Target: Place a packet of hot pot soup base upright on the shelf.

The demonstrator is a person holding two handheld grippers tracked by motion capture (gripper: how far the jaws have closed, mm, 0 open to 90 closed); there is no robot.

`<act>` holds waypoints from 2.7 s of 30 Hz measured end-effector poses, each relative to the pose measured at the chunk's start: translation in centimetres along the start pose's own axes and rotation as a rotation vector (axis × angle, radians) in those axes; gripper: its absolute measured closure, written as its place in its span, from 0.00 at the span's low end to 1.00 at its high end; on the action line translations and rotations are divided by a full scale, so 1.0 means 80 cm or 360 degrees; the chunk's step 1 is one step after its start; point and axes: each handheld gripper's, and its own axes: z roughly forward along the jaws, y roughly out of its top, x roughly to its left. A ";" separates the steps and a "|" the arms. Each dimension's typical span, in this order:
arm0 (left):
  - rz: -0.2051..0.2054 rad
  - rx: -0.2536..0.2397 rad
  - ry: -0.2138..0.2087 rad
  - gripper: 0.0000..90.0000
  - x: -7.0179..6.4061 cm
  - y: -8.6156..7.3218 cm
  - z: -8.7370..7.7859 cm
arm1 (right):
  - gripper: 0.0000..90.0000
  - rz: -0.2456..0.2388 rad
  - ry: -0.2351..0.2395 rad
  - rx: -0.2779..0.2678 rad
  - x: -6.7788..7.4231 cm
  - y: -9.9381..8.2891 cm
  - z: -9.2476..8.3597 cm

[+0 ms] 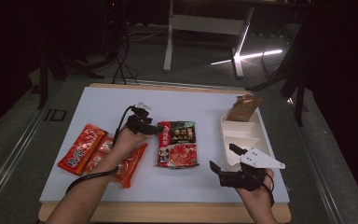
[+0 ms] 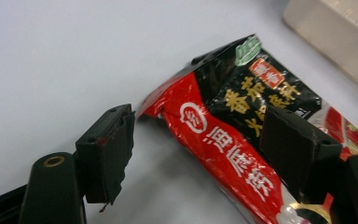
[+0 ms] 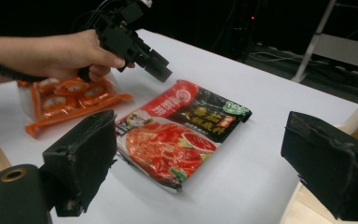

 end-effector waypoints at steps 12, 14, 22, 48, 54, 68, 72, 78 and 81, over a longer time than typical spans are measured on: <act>-0.0138 0.0176 -0.0034 0.46 0.011 0.006 0.046 | 0.14 -0.0018 0.0031 0.0053 0.001 -0.007 0.007; -0.0148 0.0194 -0.0024 0.49 0.011 0.006 0.052 | 0.15 -0.0019 0.0037 0.0055 0.001 -0.008 0.007; -0.0164 0.0211 0.0036 0.55 0.008 0.009 0.060 | 0.15 -0.0012 0.0034 0.0060 0.000 -0.008 0.009; 0.0014 0.0090 0.0059 0.96 -0.028 0.022 0.034 | 0.16 0.0043 -0.0003 0.0059 -0.010 -0.005 0.008; 0.0029 0.0004 0.0016 0.97 -0.039 0.026 0.012 | 0.12 0.0073 0.0022 0.0075 -0.016 -0.004 0.005; 0.0102 -0.0170 -0.0098 0.97 -0.073 0.031 -0.031 | 0.13 -0.0028 -0.0037 0.0031 -0.027 0.013 -0.009; 0.0135 -0.0215 -0.0117 0.97 -0.085 0.030 -0.042 | 0.12 -0.0013 -0.0048 0.0068 -0.028 0.015 -0.008; 0.0169 -0.0294 -0.0177 0.97 -0.098 0.022 -0.059 | 0.16 0.0010 -0.0024 0.0075 -0.030 0.014 -0.007; 0.0174 -0.0335 -0.0193 0.97 -0.103 0.017 -0.065 | 0.16 0.0037 -0.0017 0.0075 -0.034 0.014 -0.004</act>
